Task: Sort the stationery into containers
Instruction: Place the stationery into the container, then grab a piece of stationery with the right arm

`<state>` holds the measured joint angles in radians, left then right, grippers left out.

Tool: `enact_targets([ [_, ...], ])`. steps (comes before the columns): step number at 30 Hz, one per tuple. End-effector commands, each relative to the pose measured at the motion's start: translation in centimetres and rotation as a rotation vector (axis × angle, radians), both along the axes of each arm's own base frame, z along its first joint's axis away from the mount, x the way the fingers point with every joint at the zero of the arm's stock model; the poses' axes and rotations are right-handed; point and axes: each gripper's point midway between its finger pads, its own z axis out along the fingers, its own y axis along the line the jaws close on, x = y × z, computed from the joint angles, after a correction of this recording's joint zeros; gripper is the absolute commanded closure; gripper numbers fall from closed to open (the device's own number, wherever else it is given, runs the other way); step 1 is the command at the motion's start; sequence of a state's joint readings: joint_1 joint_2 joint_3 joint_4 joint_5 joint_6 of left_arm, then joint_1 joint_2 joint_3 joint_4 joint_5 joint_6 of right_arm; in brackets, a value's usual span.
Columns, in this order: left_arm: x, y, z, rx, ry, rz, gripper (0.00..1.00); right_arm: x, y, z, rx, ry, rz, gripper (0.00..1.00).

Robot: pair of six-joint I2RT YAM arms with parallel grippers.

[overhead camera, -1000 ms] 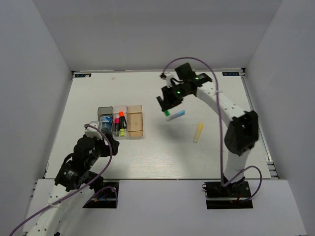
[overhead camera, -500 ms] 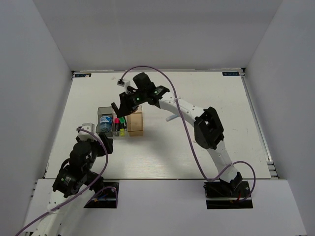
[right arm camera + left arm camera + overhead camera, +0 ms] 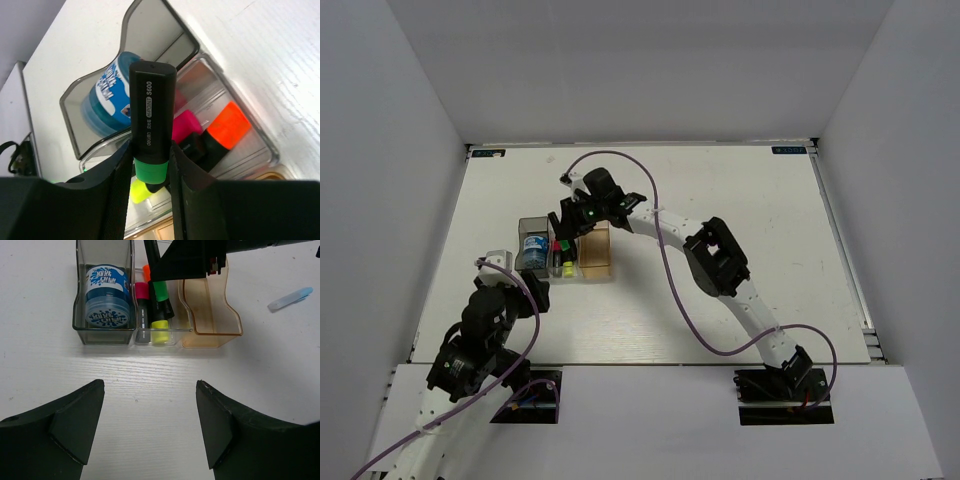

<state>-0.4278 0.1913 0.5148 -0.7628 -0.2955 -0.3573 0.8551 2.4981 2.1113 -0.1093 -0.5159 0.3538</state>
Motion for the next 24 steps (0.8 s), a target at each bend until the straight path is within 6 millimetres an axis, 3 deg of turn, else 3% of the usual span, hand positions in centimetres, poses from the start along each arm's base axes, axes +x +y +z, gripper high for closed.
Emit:
enact_targets([
  [1, 0.1, -0.4, 0.1, 0.0, -0.007, -0.022, 0.16, 1.7, 1.3, 4.6, 0.088, -0.134, -0.028, 0.89],
  [3, 0.1, -0.4, 0.2, -0.002, -0.01, -0.02, 0.16, 1.6, 1.3, 4.9, 0.089, -0.135, -0.022, 0.7],
  [7, 0.1, -0.4, 0.1, -0.003, -0.009, -0.023, 0.16, 1.2, 1.1, 5.3, 0.086, -0.135, -0.008, 0.5],
  [10, 0.1, -0.5, 0.0, -0.001, -0.004, -0.026, 0.16, 0.7, 1.1, 5.8, 0.085, -0.139, 0.003, 0.41],
  [12, 0.1, -0.5, 0.0, -0.003, -0.002, -0.027, 0.16, 0.8, 0.8, 6.4, 0.088, -0.148, 0.004, 0.41],
  [14, 0.1, -0.5, -0.1, -0.001, 0.001, -0.029, 0.16, 0.8, 0.3, 6.9, 0.08, -0.166, 0.015, 0.52],
  [16, 0.1, -0.6, 0.0, -0.002, -0.001, -0.035, 0.19, 0.3, -0.3, 9.3, 0.093, -0.196, 0.027, 0.67],
  [17, 0.2, -0.7, -0.1, -0.002, -0.001, -0.037, 0.26, 0.2, -0.8, 9.7, 0.081, -0.242, 0.049, 0.86],
  [18, 0.1, -1.1, -0.1, -0.009, 0.001, -0.057, 0.32, 0.6, -1.3, 10.2, 0.063, -0.272, 0.03, 0.99],
  [19, 0.2, -1.2, -0.1, -0.006, 0.0, -0.065, 0.5, 0.1, -2.8, 12.7, 0.041, -0.347, 0.052, 1.0],
  [21, 0.3, -1.9, -0.5, -0.005, 0.025, -0.099, 0.73, 1.0, -4.5, 13.2, -0.021, -0.408, 0.015, 1.0],
  [22, 0.4, -2.2, -0.5, -0.004, 0.029, -0.114, 0.84, 0.2, -6.5, 15.2, -0.057, -0.44, 0.017, 1.0],
  [23, 0.5, -2.5, -0.5, -0.001, 0.033, -0.13, 0.96, 0.9, -7.8, 15.3, -0.086, -0.455, -0.006, 1.0],
  [24, 0.7, -3.4, -1.2, -0.003, 0.075, -0.174, 1.0, 1.8, -9.8, 15.7, -0.135, -0.479, -0.067, 1.0],
])
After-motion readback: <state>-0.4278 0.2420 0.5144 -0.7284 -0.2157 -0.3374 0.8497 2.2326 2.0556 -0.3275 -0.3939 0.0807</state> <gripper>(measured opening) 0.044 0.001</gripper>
